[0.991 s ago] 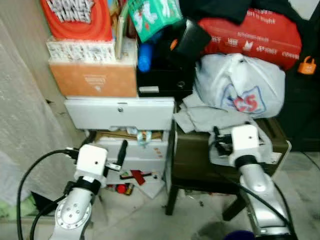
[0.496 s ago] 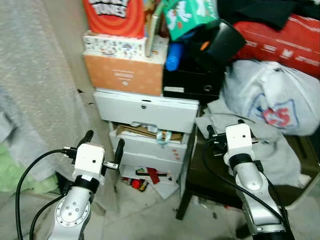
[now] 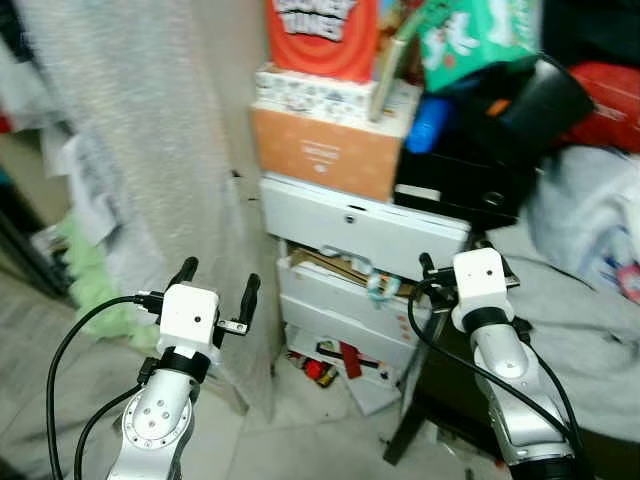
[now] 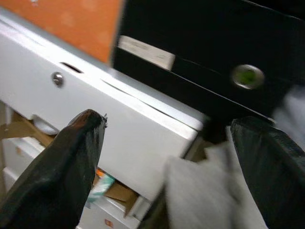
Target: Clean up the room
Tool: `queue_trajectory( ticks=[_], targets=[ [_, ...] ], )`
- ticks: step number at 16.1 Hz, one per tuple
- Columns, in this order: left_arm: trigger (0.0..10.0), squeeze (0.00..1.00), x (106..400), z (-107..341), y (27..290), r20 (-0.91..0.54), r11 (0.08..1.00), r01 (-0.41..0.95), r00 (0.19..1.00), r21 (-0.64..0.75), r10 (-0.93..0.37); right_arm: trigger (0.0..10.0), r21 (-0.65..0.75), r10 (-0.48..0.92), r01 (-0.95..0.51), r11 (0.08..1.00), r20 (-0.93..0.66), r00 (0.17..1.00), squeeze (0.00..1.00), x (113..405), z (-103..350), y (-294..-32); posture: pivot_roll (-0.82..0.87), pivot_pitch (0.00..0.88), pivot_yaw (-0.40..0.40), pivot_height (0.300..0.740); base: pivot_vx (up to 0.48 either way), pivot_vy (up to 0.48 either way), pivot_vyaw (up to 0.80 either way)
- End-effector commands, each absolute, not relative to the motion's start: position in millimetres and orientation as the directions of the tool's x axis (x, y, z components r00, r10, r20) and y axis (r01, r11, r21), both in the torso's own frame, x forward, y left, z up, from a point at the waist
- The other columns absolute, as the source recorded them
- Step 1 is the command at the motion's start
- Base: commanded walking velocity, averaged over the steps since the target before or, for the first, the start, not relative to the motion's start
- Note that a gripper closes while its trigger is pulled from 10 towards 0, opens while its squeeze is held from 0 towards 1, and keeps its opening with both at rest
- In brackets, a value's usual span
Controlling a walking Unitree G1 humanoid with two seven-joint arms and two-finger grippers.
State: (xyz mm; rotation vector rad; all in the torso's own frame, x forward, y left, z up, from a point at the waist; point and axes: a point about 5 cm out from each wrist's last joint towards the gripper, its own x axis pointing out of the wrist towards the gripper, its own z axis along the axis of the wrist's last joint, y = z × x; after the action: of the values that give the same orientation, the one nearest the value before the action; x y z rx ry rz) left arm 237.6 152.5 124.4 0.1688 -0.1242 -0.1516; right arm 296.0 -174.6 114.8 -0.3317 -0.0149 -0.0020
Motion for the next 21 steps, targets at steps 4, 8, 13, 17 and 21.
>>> queue_trajectory(
  ticks=[4,8,13,17,21],
  targets=[
    [10.0,0.0,250,123,165,0.116,0.974,0.115,0.983,0.196,-0.14,10.0,-0.311,0.044,-0.028,0.95,0.044,0.998,0.0,312,117,-161,-0.07,0.0,-0.031,0.74,0.0,0.0,0.8],
    [10.0,0.0,258,127,175,0.143,0.977,0.072,0.984,0.202,-0.103,10.0,-0.262,0.031,-0.009,0.965,0.079,0.996,0.0,314,125,-163,-0.07,0.0,-0.015,0.74,0.0,0.0,0.8],
    [10.0,0.0,269,132,173,0.153,0.97,0.105,0.978,0.217,-0.14,10.0,-0.195,-0.014,0.029,0.98,0.077,0.997,0.0,309,116,-161,-0.05,0.0,0.078,0.74,0.0,0.0,0.8],
    [10.0,0.0,274,135,177,0.169,0.972,0.078,0.979,0.221,-0.117,10.0,-0.193,-0.001,0.017,0.981,0.083,0.997,0.0,312,120,-160,-0.05,0.0,0.057,0.74,0.0,0.0,0.8],
    [10.0,0.0,268,135,180,0.19,0.976,0.019,0.98,0.215,-0.061,10.0,-0.226,0.084,-0.07,0.972,0.054,0.995,0.0,314,121,-149,-0.03,0.0,0.002,0.74,0.0,0.0,0.8]
  ],
)
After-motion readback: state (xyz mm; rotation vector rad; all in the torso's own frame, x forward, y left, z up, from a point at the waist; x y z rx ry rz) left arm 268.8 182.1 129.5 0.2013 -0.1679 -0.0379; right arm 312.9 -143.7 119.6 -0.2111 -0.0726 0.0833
